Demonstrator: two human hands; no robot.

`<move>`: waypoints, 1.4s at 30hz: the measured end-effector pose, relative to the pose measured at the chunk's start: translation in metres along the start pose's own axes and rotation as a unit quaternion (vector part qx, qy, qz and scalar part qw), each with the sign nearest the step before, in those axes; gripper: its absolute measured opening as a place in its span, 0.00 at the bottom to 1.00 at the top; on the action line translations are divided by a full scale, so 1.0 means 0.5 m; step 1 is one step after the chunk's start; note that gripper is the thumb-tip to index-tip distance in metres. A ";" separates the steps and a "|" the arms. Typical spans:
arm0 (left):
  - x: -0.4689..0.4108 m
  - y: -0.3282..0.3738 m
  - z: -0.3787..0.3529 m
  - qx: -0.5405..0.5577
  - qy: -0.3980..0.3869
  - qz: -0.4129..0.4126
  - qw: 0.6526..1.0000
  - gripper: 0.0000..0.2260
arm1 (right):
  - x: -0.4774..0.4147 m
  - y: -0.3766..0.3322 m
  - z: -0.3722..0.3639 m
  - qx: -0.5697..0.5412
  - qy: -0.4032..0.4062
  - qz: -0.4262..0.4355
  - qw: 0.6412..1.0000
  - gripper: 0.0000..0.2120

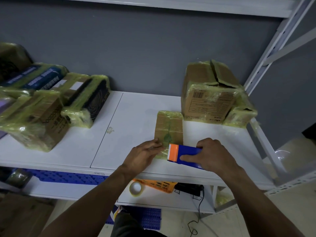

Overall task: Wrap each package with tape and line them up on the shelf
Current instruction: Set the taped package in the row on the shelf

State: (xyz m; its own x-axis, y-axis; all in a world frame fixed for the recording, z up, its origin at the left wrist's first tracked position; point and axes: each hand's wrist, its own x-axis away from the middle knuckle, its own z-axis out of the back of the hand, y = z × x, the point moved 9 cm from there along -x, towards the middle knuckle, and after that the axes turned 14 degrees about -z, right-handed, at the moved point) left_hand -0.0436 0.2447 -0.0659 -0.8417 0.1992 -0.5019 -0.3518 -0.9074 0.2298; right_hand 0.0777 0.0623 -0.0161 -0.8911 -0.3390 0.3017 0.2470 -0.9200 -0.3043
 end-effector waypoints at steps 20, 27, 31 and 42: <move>-0.002 0.006 0.016 -0.022 -0.038 0.062 0.997 0.16 | -0.027 0.031 0.015 0.029 0.016 -0.021 0.999 0.30; -0.037 0.010 -0.005 -0.070 -0.077 0.069 0.992 0.11 | -0.031 0.040 0.007 0.016 0.023 -0.027 0.999 0.29; -0.031 0.022 -0.005 -0.102 -0.110 0.044 0.988 0.23 | -0.026 0.037 -0.001 0.003 0.029 -0.026 0.999 0.29; -0.005 -0.015 0.049 -0.075 -0.056 -0.015 0.995 0.26 | 0.018 -0.002 -0.007 -0.039 0.007 0.011 0.999 0.29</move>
State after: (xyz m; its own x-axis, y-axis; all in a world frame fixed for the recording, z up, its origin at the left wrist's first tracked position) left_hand -0.0491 0.2599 -0.0459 -0.8752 0.2598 -0.4080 -0.3195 -0.9439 0.0841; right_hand 0.0681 0.0610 -0.0164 -0.8913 -0.3551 0.2819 0.2360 -0.8943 -0.3802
